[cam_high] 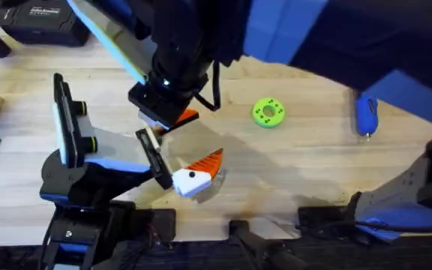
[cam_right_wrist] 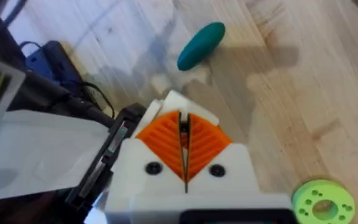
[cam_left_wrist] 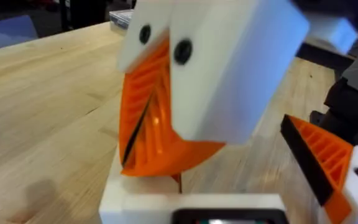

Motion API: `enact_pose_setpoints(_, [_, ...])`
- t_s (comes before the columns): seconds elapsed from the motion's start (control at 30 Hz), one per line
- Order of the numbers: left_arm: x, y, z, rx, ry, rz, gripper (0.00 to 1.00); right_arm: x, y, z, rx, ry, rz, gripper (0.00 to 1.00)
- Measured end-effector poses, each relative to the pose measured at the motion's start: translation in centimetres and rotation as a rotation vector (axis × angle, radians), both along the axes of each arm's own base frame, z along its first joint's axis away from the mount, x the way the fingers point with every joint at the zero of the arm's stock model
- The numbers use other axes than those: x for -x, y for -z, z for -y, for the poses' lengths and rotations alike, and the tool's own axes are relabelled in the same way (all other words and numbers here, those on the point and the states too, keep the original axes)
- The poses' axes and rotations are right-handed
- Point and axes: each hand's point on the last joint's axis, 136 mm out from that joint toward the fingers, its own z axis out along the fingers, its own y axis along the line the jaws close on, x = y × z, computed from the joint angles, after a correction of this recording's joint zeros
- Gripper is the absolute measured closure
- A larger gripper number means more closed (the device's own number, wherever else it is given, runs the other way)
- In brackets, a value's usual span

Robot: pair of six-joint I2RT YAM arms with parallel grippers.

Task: Pick up the gripper from the table and insert it into the empty holder that is missing its gripper. Then pick up a screw, insert it into the mounting hole, and use the screwdriver to tighten it. Finally, clean up the table by picking up the vegetable and placing it into the bucket.

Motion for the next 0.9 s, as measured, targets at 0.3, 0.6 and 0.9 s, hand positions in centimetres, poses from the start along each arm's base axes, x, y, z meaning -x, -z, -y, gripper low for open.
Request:
enact_pose_setpoints(0.3, [0.0,0.0,0.0,0.003,-0.001,-0.006,0.015,0.0,0.3,-0.1,0.005,0.000,-0.004,0.887])
enact_pose_setpoints(0.6, [0.0,0.0,0.0,0.000,0.000,-0.001,0.016,-2.3,-0.2,1.8,0.036,0.072,0.048,0.010])
enact_pose_setpoints(0.9, [0.0,0.0,0.0,-0.001,0.002,0.001,0.014,-3.6,-2.9,7.1,0.018,0.201,0.034,0.007])
